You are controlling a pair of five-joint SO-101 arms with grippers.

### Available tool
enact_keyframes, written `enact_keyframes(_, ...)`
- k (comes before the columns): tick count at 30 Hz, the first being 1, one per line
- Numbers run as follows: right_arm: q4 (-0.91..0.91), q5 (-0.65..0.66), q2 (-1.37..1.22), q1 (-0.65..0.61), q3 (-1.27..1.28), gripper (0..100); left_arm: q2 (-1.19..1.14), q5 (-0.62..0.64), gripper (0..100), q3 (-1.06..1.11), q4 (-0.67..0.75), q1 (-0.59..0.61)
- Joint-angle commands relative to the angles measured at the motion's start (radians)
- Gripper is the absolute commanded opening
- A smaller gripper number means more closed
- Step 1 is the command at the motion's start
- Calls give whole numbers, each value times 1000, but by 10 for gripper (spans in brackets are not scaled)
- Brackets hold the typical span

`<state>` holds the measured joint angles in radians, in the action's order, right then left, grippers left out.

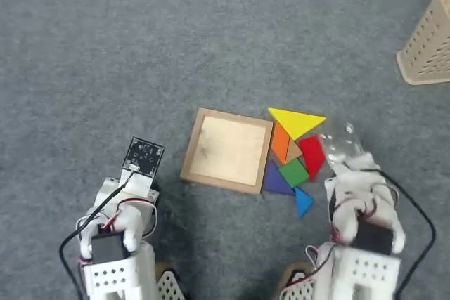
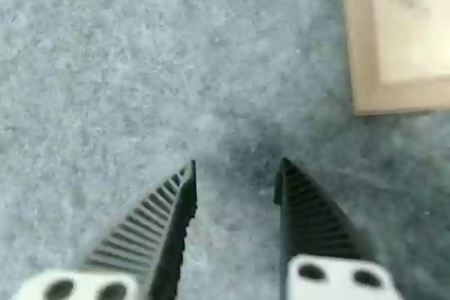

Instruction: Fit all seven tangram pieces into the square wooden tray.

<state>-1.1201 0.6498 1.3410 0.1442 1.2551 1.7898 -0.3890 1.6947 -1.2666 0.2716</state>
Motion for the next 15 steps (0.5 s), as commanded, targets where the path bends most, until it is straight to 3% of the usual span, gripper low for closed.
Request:
enact_keyframes(1, -61, 37, -383, -97, -292, 12, 11, 6, 176, -7, -3, 0)
enact_keyframes(9, -102, 66, -1041, -259, -801, 212, 11, 6, 176, -7, -3, 0)
enact_keyframes(15, -101, 152, -1342, -383, -1028, 273, 11, 6, 176, -7, -3, 0)
